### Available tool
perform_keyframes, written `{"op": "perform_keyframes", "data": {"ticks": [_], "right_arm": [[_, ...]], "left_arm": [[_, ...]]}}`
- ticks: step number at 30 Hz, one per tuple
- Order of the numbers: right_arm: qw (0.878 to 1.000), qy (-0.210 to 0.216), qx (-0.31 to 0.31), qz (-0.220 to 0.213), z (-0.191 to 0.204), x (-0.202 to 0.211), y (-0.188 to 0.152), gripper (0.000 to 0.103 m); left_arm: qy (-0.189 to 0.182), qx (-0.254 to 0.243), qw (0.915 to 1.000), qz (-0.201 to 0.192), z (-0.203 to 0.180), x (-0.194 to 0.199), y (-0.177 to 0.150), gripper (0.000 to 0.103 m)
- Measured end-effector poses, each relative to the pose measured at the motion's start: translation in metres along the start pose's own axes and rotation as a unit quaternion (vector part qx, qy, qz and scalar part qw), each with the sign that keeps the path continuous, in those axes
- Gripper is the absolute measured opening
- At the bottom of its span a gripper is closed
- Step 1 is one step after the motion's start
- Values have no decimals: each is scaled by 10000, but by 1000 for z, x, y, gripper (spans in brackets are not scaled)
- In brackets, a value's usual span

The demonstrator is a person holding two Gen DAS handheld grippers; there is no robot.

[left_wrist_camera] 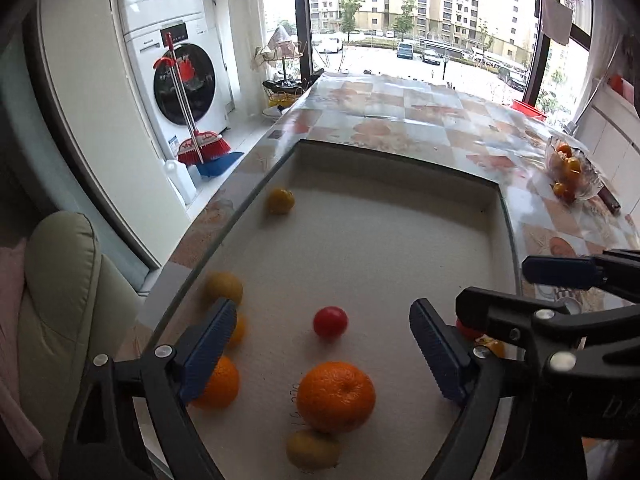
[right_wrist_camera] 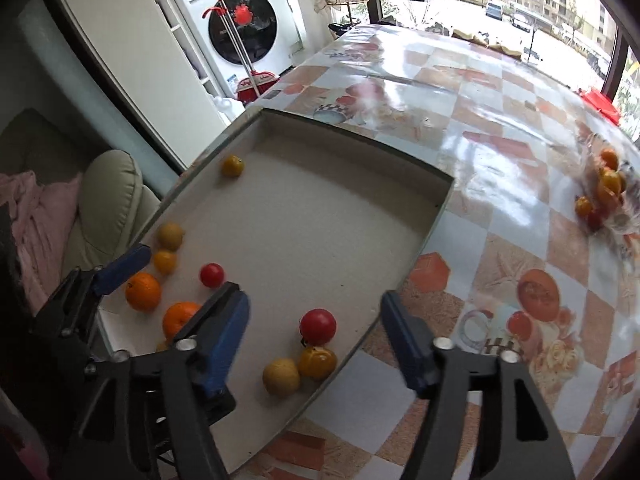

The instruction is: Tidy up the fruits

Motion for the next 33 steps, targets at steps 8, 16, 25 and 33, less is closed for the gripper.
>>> {"op": "perform_keyframes", "data": {"ticks": [8, 16, 25, 33], "right_arm": [[9996, -258, -33, 61, -6, 10, -4, 92], [9991, -405, 28, 117, -9, 15, -13, 103], [9978, -593, 187, 222, -7, 21, -22, 103], [9974, -646, 197, 239, -8, 24, -25, 103]], "left_arm": [[-24, -86, 10000, -3, -4, 6, -6, 103], [-178, -254, 9995, 44, -12, 14, -17, 103], [50, -399, 9991, 103, -15, 19, -25, 103], [48, -493, 9987, 113, -17, 22, -28, 103]]}}
Point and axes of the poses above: each gripper's, at about its wrist camera, not at the fingertips, and x roughly against the way its jaws point, z to its left, y to its top, the point moved 9 cm from there along -x, roughly the way its jaws point, and after that the axes turned 13 degrees about y, right-handed, at the moved point
